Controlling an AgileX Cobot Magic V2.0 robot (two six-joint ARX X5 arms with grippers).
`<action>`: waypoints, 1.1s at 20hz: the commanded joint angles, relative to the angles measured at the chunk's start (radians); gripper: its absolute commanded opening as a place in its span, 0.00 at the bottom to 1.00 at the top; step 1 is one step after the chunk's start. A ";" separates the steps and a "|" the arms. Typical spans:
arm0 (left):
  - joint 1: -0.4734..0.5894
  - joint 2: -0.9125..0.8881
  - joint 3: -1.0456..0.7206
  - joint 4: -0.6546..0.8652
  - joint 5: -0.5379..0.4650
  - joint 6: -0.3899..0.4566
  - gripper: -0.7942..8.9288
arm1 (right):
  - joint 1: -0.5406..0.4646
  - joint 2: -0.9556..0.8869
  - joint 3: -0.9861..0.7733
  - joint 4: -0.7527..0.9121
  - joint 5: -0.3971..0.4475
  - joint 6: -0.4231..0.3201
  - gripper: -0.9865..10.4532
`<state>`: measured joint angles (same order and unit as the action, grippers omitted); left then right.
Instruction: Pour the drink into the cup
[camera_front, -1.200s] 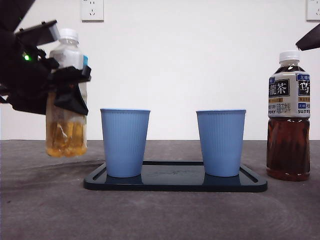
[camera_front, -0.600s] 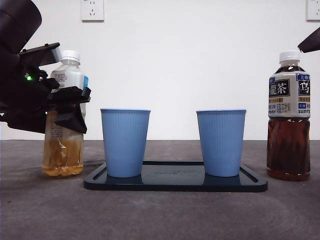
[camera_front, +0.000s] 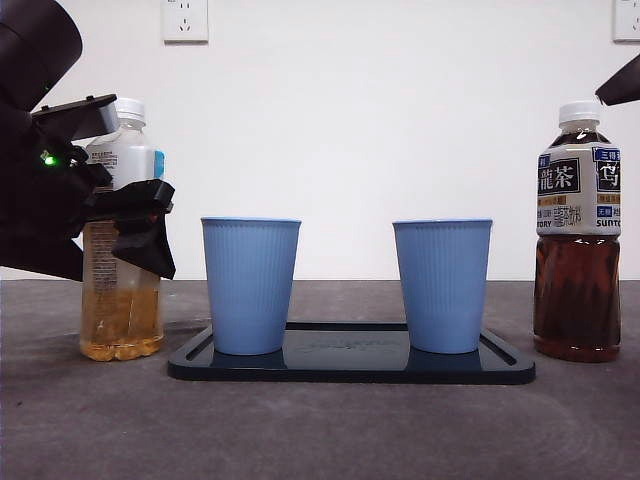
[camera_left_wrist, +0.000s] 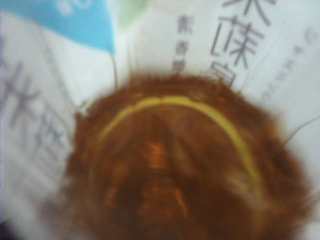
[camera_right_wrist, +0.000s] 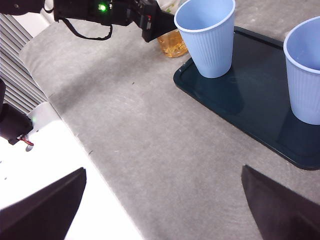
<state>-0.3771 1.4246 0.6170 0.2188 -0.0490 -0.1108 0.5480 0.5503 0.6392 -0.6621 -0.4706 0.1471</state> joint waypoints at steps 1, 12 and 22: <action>-0.003 -0.010 0.016 -0.019 0.000 0.005 0.60 | 0.006 0.003 0.016 0.011 0.003 0.005 0.52; -0.005 -0.256 0.016 -0.326 0.002 0.005 0.60 | 0.006 0.004 0.016 0.011 0.121 0.019 0.52; -0.024 -0.596 0.016 -0.737 0.232 0.004 0.60 | 0.006 0.023 0.016 0.033 0.161 0.052 0.52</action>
<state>-0.3950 0.8234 0.6178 -0.5251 0.1684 -0.1112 0.5480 0.5659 0.6392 -0.6395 -0.3122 0.1860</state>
